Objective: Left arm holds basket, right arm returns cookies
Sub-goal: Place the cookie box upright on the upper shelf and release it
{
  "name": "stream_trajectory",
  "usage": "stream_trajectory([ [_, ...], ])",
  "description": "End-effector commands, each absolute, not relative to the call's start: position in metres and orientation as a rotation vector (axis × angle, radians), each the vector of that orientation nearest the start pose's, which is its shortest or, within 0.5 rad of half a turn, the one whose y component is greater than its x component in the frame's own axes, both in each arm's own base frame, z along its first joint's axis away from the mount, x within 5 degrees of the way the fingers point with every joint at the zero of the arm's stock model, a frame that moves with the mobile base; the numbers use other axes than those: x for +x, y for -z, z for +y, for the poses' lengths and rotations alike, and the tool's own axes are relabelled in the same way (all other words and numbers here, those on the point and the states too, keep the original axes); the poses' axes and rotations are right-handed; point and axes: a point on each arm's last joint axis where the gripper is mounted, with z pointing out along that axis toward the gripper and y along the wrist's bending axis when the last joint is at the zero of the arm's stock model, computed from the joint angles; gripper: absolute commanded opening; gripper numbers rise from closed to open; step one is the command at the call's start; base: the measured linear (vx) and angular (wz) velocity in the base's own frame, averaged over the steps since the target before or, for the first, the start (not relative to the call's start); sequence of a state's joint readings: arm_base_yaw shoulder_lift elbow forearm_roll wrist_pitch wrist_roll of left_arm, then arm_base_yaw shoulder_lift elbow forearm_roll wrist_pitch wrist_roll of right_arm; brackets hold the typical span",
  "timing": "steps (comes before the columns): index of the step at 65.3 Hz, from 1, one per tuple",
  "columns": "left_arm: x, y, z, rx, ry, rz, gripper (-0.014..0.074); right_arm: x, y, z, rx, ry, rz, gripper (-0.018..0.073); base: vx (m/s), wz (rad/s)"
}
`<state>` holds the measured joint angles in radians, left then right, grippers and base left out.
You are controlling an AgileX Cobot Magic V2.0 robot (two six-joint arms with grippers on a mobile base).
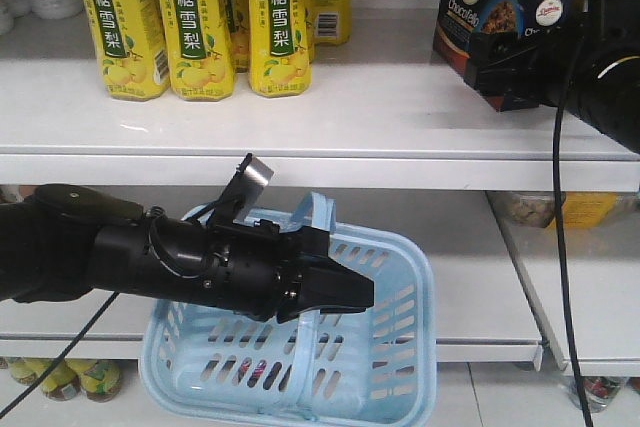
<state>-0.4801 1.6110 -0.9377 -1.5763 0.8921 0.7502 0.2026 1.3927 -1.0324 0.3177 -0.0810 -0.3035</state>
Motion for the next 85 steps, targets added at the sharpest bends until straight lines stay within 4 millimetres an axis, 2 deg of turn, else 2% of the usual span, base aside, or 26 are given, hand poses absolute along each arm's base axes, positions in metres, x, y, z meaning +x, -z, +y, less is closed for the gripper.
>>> stream_trajectory([
  [1, 0.257, -0.278, -0.207, 0.123, 1.678, 2.268, -0.0006, 0.31, -0.372, 0.059, -0.131, -0.125, 1.655, 0.0587, 0.0, 0.0],
  [39, 0.257, -0.278, -0.207, 0.123, 1.678, 2.268, -0.0006, 0.271, -0.394, 0.057, -0.214, -0.155, 1.716, 0.0587, 0.0, 0.0],
  [68, 0.257, -0.278, -0.207, 0.123, 1.678, 2.268, -0.0006, 0.211, -0.425, 0.049, -0.307, -0.144, 1.704, 0.0582, 0.0, 0.0],
  [85, 0.257, -0.278, -0.207, 0.123, 1.678, 2.268, -0.0006, 0.188, -0.435, 0.045, -0.322, -0.133, 1.685, 0.0582, 0.0, 0.0],
])
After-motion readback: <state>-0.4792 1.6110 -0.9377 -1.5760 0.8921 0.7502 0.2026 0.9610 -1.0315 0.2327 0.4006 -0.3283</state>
